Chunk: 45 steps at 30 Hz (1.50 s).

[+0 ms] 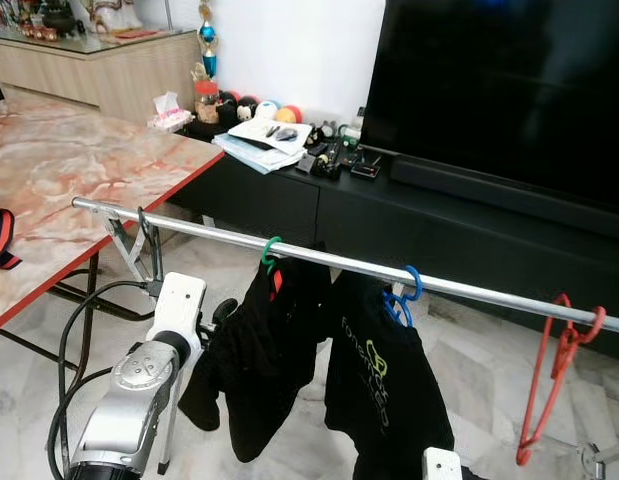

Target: Hang hanger

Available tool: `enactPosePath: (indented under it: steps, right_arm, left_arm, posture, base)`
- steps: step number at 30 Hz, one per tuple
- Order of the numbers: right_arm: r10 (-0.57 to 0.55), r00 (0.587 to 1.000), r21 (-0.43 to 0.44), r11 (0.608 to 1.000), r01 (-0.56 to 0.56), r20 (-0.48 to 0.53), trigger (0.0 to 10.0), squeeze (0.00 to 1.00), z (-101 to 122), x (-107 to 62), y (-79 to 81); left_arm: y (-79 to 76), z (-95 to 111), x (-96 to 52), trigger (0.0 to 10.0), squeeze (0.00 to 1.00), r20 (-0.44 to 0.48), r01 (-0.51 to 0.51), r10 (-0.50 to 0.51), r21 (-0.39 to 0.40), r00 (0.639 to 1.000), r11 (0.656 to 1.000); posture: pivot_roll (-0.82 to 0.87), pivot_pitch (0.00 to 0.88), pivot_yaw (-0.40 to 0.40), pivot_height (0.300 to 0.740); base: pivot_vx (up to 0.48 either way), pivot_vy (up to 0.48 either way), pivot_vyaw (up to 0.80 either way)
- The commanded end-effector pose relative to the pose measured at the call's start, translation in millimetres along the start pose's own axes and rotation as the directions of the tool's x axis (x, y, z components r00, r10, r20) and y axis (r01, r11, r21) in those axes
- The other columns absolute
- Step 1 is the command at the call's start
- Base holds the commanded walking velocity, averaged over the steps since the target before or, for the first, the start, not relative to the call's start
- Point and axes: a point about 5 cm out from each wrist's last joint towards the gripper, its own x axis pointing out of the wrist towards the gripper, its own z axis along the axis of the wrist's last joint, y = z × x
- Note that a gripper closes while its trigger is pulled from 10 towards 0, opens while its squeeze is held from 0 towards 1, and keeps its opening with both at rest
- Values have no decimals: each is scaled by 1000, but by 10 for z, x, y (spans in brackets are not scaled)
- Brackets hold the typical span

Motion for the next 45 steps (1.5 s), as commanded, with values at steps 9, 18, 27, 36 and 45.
enactPosePath:
  steps: [9,18,27,36,45]
  right_arm:
    - [-11,1000,-3,1000,11,-3,10000,0,11,-2,-43]
    - [-10,1000,-14,1000,10,-1,10000,0,31,-1,-57]
    - [-5,1000,-27,1000,5,-3,10000,0,41,-1,-63]
    - [-7,1000,-30,1000,7,-3,10000,0,42,-2,-76]
    - [-6,1000,-34,999,6,-4,10000,0,38,-3,-82]
  left_arm:
    - [-159,47,5,10000,0,14,123,-124,28,992,992]
    - [-13,25,110,10000,0,-51,3,0,62,999,998]
    - [-34,8,267,10000,0,-103,42,-37,51,994,998]
    - [-68,24,530,10000,0,-174,17,1,98,985,995]
    - [-183,-20,666,10000,0,-239,8,0,30,971,1000]
  posture:
    - [149,0,-68,740]
    - [149,0,-79,740]
    - [152,0,-89,740]
    - [142,0,-93,740]
    - [132,0,-90,740]
  base:
    - [35,0,0]
    - [0,0,0]
    - [0,0,0]
    - [0,0,0]
    - [0,0,0]
